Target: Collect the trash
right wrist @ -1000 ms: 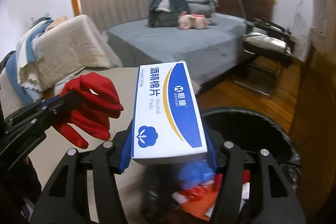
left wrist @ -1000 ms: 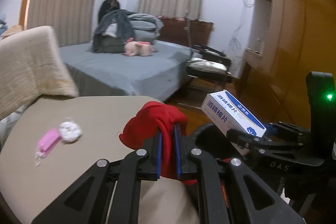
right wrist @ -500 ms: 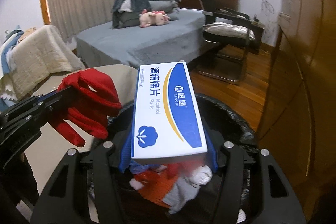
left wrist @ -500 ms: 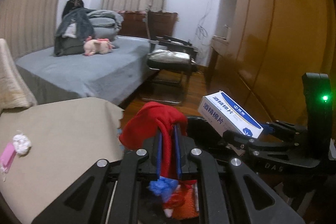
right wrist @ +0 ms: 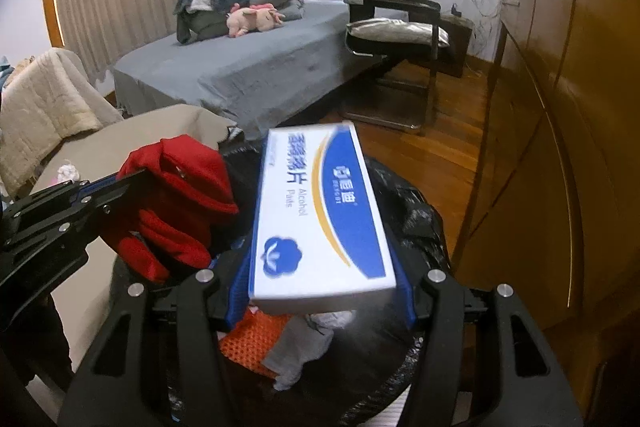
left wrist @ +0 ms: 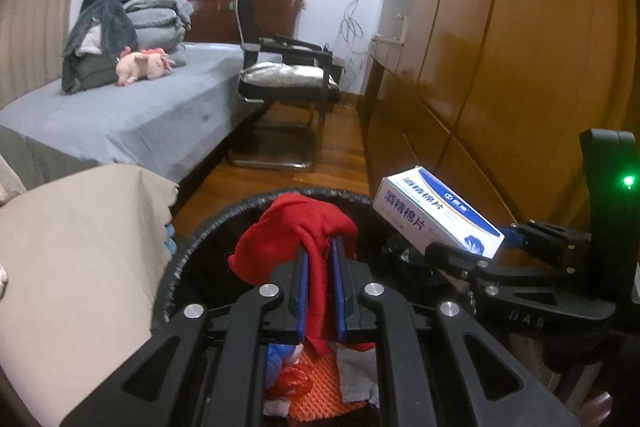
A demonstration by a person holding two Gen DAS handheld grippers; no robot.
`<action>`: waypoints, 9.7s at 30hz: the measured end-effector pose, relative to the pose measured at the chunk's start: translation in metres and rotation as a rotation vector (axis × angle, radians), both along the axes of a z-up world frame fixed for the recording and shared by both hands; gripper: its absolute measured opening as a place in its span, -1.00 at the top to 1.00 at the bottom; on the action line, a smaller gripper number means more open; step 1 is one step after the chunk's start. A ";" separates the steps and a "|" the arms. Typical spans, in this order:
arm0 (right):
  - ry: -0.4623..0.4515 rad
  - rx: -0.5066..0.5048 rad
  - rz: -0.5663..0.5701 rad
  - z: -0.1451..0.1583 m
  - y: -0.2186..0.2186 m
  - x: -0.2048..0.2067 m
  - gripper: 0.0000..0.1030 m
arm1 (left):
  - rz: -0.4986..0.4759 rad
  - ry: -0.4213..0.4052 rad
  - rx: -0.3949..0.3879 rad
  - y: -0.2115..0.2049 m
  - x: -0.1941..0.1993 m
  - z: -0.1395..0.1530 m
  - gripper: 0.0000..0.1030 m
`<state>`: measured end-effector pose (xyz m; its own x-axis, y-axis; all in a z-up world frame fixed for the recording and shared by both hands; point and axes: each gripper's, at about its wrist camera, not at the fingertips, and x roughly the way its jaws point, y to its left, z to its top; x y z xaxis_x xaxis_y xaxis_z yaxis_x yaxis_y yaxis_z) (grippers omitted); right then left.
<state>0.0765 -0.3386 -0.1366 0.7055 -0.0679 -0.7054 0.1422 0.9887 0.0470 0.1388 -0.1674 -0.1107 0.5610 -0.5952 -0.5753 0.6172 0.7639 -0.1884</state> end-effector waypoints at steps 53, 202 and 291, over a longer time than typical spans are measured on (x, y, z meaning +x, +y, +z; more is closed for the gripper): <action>-0.102 0.060 0.369 0.004 0.272 0.139 -0.87 | 0.745 -0.080 0.109 0.355 0.026 -0.008 -0.83; -0.194 0.090 0.281 0.099 0.122 -0.019 0.06 | 0.358 -0.104 0.014 0.151 -0.062 0.082 0.79; -0.201 0.052 0.197 0.131 0.103 -0.069 -0.90 | 0.322 -0.129 0.017 0.132 -0.097 0.114 -0.88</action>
